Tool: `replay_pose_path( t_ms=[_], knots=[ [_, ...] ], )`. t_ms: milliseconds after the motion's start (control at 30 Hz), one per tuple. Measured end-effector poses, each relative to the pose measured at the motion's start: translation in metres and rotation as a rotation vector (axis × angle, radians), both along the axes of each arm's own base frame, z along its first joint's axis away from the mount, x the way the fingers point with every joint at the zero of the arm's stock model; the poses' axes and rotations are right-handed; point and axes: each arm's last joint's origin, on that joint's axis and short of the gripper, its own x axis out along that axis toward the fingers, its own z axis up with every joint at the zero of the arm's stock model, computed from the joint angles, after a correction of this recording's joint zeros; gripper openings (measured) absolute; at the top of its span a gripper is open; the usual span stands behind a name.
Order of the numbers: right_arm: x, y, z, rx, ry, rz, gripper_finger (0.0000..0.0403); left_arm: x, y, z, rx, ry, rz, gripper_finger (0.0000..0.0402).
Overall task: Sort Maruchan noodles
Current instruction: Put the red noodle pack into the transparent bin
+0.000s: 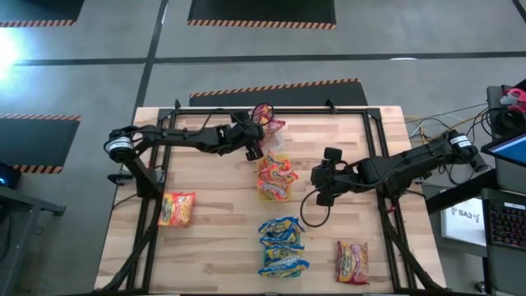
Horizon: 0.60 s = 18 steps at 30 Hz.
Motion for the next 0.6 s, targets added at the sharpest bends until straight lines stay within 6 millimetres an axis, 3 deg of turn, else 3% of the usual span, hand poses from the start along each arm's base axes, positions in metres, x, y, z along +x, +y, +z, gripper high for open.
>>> replay_pose_path(
  t_ms=[300,600],
  knots=[
    [0.000,0.000,0.000,0.001,-0.004,0.000,0.0167,0.011,0.005,-0.033,0.002,0.101,0.039,0.0040],
    [0.000,0.000,0.000,0.001,-0.004,0.000,0.0167,0.022,0.011,-0.036,0.040,0.128,0.092,0.0040]
  ],
)
